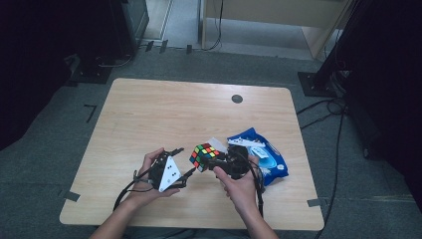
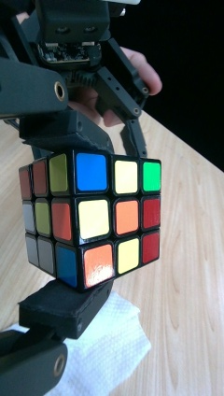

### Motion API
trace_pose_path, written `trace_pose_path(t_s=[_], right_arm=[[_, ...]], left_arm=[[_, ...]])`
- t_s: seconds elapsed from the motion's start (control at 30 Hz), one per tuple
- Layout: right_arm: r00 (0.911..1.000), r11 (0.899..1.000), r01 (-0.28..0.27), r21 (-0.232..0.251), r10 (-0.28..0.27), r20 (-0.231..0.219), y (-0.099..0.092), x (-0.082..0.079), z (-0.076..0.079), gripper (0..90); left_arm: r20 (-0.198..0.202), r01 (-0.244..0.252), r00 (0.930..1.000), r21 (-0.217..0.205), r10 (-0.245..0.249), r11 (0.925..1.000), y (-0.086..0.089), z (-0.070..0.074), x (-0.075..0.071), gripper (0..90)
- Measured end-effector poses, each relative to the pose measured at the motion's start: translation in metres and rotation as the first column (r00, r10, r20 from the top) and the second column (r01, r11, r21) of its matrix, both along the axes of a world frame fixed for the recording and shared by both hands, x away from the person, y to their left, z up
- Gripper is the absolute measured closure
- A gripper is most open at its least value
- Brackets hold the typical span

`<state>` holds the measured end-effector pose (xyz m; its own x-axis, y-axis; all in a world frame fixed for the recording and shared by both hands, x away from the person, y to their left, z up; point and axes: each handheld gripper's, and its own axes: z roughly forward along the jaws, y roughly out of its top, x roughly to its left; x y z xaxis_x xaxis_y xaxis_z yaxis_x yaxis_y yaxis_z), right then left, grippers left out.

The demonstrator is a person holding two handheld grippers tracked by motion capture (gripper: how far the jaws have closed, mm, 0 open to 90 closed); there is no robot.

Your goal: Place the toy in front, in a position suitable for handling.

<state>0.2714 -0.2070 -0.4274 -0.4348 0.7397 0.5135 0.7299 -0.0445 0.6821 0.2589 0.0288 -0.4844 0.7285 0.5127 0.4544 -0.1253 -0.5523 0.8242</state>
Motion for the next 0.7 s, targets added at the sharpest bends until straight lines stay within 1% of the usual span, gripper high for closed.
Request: trace_pose_path(t_s=[0.03, 0.07, 0.13, 0.23, 0.3, 0.4, 0.43, 0.5, 0.53, 0.63, 0.7], right_arm=[[0.9999, 1.0, -0.006, -0.004, 0.006, -0.009, 0.001, 0.0, 0.0, 34.4], [0.9998, 1.0, -0.014, -0.01, 0.014, -0.015, 0.001, 0.001, 0.0, 34.4], [0.9989, 0.999, -0.034, -0.022, 0.034, -0.032, 0.003, 0.002, 0.0, 34.4], [0.9967, 0.997, -0.061, -0.044, 0.058, -0.056, 0.006, 0.002, 0.0, 34.4], [0.9951, 0.995, -0.073, -0.063, 0.068, -0.071, 0.009, 0.003, -0.001, 34.4], [0.9936, 0.992, -0.082, -0.097, 0.074, -0.086, 0.012, 0.004, -0.002, 34.4], [0.993, 0.991, -0.083, -0.109, 0.073, -0.093, 0.013, 0.004, -0.002, 34.4], [0.992, 0.986, -0.09, -0.139, 0.077, -0.101, 0.015, 0.005, -0.002, 34.4], [0.9915, 0.984, -0.095, -0.152, 0.08, -0.102, 0.016, 0.005, -0.002, 34.4], [0.9883, 0.971, -0.123, -0.204, 0.101, -0.115, 0.021, 0.004, 0.001, 34.4], [0.9848, 0.96, -0.149, -0.235, 0.122, -0.124, 0.025, 0.004, 0.002, 34.4]], left_arm=[[0.036, 0.002, 0.9993, 0.021, -0.003, 0.9998, -0.001, -0.001, -0.001, 26.3], [0.061, 0.008, 0.9981, 0.038, -0.01, 0.9992, -0.002, -0.002, -0.001, 26.3], [0.089, 0.02, 0.9957, 0.058, -0.025, 0.9981, -0.004, -0.004, -0.002, 25.3], [0.119, 0.03, 0.9922, 0.078, -0.039, 0.9965, -0.008, -0.006, -0.004, 23.7], [0.124, 0.039, 0.991, 0.095, -0.051, 0.9947, -0.009, -0.006, -0.005, 21.4], [0.144, 0.047, 0.9874, 0.132, -0.066, 0.9901, -0.013, -0.008, -0.008, 19.2], [0.142, 0.052, 0.9873, 0.135, -0.072, 0.9894, -0.015, -0.008, -0.008, 18.8], [0.144, 0.058, 0.9864, 0.149, -0.08, 0.9871, -0.018, -0.008, -0.01, 17.2], [0.15, 0.059, 0.9851, 0.164, -0.084, 0.9847, -0.019, -0.008, -0.011, 17.1], [0.159, 0.069, 0.9823, 0.183, -0.099, 0.9807, -0.022, -0.009, -0.012, 15.8], [0.163, 0.076, 0.9803, 0.208, -0.111, 0.9753, -0.023, -0.01, -0.014, 14.8]])
